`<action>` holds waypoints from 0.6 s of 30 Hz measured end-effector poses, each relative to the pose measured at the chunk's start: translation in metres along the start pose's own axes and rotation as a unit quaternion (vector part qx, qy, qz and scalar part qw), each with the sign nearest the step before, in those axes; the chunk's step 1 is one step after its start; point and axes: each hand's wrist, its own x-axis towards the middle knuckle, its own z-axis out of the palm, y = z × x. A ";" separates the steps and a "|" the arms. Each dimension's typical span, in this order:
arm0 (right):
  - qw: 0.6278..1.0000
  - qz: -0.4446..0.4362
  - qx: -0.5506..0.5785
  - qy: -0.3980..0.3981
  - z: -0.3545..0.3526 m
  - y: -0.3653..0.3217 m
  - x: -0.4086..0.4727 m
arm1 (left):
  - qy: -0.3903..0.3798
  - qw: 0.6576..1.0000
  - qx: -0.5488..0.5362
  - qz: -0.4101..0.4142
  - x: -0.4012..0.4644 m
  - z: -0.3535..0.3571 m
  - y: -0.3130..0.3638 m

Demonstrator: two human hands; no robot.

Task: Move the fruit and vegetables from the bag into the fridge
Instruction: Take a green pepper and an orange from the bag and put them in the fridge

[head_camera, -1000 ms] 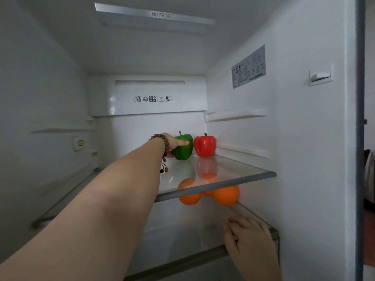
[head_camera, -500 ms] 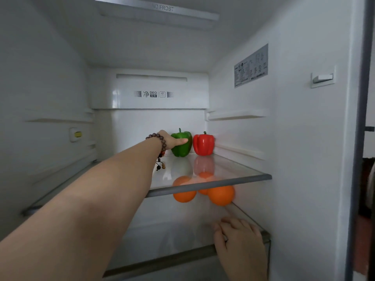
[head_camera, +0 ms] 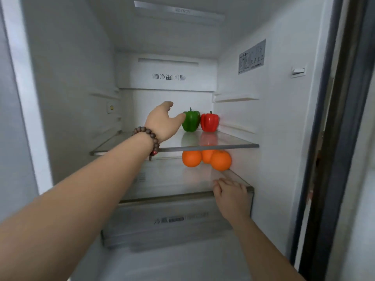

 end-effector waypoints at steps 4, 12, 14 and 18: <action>0.999 -0.025 0.041 0.004 -0.009 0.001 -0.015 | 0.044 0.995 -0.046 0.076 -0.076 -0.005 -0.005; 0.989 0.021 0.060 -0.131 -0.044 -0.017 -0.112 | -0.071 0.988 0.002 0.136 -0.196 0.011 -0.057; 0.988 0.067 0.073 -0.117 -0.057 -0.024 -0.150 | -0.108 0.987 0.028 0.119 -0.224 0.017 -0.072; 0.979 0.158 0.076 -0.102 -0.077 -0.038 -0.229 | -0.178 0.978 0.030 0.108 -0.282 0.020 -0.087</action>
